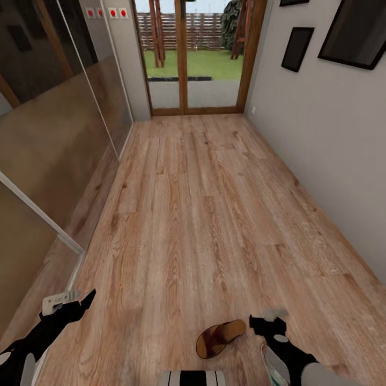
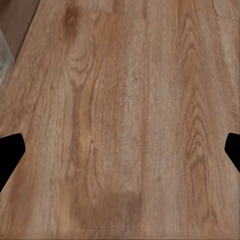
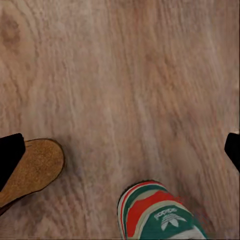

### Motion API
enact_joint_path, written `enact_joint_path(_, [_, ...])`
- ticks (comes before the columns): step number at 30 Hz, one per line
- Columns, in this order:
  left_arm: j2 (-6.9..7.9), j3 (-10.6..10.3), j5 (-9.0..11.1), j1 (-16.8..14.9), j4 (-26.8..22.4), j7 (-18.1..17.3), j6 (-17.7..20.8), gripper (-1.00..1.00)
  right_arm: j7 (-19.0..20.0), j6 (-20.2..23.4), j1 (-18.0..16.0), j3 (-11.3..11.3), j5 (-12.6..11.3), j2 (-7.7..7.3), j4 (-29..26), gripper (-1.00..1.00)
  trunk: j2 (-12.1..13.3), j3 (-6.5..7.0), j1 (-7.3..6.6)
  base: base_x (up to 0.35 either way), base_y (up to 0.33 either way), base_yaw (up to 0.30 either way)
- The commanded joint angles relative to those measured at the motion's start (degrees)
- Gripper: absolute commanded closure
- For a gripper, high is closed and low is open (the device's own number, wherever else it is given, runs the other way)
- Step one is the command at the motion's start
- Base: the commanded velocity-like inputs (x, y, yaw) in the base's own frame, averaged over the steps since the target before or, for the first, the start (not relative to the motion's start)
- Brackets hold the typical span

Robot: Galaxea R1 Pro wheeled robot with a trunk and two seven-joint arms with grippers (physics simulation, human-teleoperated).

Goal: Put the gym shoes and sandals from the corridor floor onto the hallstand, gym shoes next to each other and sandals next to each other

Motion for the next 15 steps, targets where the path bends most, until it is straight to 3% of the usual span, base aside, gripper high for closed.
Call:
enact_joint_path(1, [0.03, 0.02, 0.00, 0.14, 0.12, -0.02, 0.00, -1.00, 0.00, 0.02, 0.01, 0.04, 0.93, -0.39, -0.82, -1.00, 0.00, 0.00, 0.00, 0.000, 0.000, 0.000])
enact_joint_path(2, [0.11, 0.08, 0.00, 0.65, 0.50, -0.04, 0.00, -1.00, 0.00, 0.04, -0.06, 0.14, 8.52, -1.43, -4.30, -1.00, 0.00, 0.00, 0.00, 0.000, 0.000, 0.000])
enact_joint_path(3, [0.18, 0.10, 0.00, 0.96, 0.67, -0.02, 0.00, -1.00, 0.00, 0.04, -0.07, 0.14, 13.55, -1.62, -5.58, -1.00, 0.00, 0.00, 0.00, 0.000, 0.000, 0.000])
enact_joint_path(4, [0.20, 0.10, 0.00, 1.07, 0.71, -0.02, 0.00, -1.00, 0.00, 0.05, -0.07, 0.13, 16.36, -1.69, -6.24, -1.00, 0.00, 0.00, 0.00, 0.000, 0.000, 0.000])
enact_joint_path(5, [0.22, 0.11, 0.00, 1.36, 0.77, -0.01, 0.00, -1.00, -0.01, 0.20, -0.08, 0.12, 22.38, -1.79, -7.81, -1.00, 0.00, 0.00, 0.00, 0.000, 0.000, 0.000])
enact_joint_path(7, [0.23, 0.11, 0.00, 1.76, 0.81, -0.01, 0.00, -1.00, -0.04, 0.40, -0.08, 0.09, 28.65, -1.86, -9.71, -1.00, 0.00, 0.00, 0.00, 0.000, 0.000, 0.000])
enact_joint_path(9, [0.29, 0.12, 0.04, 2.69, 1.00, -0.01, 0.00, -1.00, 0.00, 0.69, -0.08, -0.05, 40.44, -1.94, -14.88, -1.00, 0.00, 0.00, 0.00, 0.000, 0.000, 0.000])
enact_joint_path(11, [0.31, 0.12, 0.06, 3.07, 1.32, 0.00, 0.00, -1.00, 0.05, 0.83, -0.09, -0.09, 45.50, -1.96, -17.69, -1.00, 0.00, 0.00, 0.00, 0.000, 0.000, 0.000])
enact_joint_path(13, [0.33, 0.18, 0.05, 3.84, 2.16, -0.06, 0.00, -1.00, 0.16, 1.31, -0.09, -0.13, 55.81, -1.86, -22.75, -1.00, 0.00, 0.00, 0.00, 0.000, 0.000, 0.000])
enact_joint_path(15, [0.34, 0.16, 0.03, 4.01, 2.36, -0.04, 0.00, -1.00, 0.20, 1.91, -0.09, -0.09, 59.55, -1.81, -23.81, -1.00, 0.00, 0.00, 0.00, 0.000, 0.000, 0.000])
